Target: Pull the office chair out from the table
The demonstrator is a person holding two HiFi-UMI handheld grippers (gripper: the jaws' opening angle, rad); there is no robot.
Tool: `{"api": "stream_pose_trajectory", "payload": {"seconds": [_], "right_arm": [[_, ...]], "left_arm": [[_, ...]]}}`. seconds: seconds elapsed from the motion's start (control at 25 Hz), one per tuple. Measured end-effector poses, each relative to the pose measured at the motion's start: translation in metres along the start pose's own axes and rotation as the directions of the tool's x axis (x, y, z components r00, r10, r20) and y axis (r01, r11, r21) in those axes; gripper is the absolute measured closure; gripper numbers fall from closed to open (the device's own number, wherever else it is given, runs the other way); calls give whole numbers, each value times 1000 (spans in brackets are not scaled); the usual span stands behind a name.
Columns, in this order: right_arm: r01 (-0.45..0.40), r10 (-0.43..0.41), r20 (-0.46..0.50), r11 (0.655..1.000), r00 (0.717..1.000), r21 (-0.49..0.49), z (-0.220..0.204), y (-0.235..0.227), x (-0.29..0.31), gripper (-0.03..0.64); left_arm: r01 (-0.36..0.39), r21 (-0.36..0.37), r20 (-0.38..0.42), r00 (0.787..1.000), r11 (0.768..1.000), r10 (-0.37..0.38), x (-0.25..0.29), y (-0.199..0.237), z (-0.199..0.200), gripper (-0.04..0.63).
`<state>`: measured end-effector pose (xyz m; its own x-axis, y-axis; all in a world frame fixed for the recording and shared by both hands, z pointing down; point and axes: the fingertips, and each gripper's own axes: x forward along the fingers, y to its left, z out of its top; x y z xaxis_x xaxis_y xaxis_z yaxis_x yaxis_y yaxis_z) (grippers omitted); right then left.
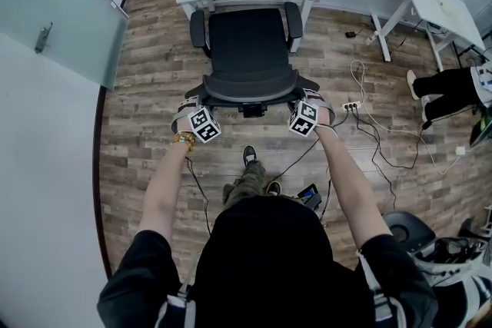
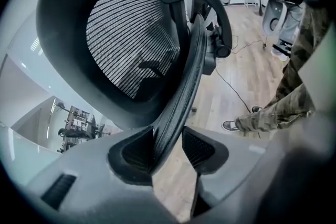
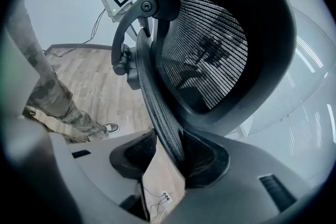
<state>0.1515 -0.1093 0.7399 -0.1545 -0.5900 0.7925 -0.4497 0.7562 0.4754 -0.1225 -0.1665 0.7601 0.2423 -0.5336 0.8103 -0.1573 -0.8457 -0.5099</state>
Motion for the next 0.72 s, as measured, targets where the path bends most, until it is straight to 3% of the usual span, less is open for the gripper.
{"api": "stream_pose_trajectory", "payload": {"seconds": [0.72], "right_arm": [[6,-6,8,1000,1000,-2,-4,34,-19,474]], "left_arm": [[-4,-5,-14,1000,1000,4,-19,-31,-9,423]]}}
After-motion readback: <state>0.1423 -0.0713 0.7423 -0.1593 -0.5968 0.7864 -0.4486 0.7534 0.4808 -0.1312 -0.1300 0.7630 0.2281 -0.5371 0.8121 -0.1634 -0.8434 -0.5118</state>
